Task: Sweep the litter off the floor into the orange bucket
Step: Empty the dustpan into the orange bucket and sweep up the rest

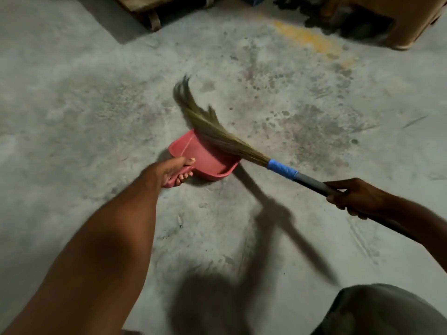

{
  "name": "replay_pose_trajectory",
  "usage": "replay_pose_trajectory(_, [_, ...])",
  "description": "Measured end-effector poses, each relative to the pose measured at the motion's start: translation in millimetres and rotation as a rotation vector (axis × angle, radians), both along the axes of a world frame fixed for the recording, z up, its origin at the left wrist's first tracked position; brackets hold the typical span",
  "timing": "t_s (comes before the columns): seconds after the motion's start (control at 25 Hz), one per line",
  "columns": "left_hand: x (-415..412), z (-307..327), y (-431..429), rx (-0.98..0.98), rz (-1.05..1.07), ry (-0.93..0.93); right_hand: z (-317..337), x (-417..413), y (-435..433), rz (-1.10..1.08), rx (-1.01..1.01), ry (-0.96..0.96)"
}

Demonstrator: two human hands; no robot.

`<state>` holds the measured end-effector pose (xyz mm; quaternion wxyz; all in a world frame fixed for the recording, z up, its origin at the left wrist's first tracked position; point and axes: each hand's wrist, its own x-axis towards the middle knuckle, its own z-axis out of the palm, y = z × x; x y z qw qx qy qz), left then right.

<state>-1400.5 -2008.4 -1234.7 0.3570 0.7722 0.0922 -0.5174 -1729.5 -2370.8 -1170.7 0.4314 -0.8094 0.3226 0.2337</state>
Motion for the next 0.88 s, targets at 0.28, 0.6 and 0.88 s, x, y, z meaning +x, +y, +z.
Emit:
replay_pose_trajectory(0.28, [-12.9,17.9,47.2,0.019,0.036,0.035,8.0,-5.1,6.2,-0.201,-0.016,-0.188])
replay_pose_trajectory(0.6, [-17.7,6.2,86.7,0.039,0.044,0.037,-16.9,0.0,44.3,0.025,0.147,0.04])
replay_pose_trajectory(0.88, [-46.3,7.7,118.0,-0.028,0.151,-0.04,-1.4,16.1,56.1,-0.093,0.266,-0.142])
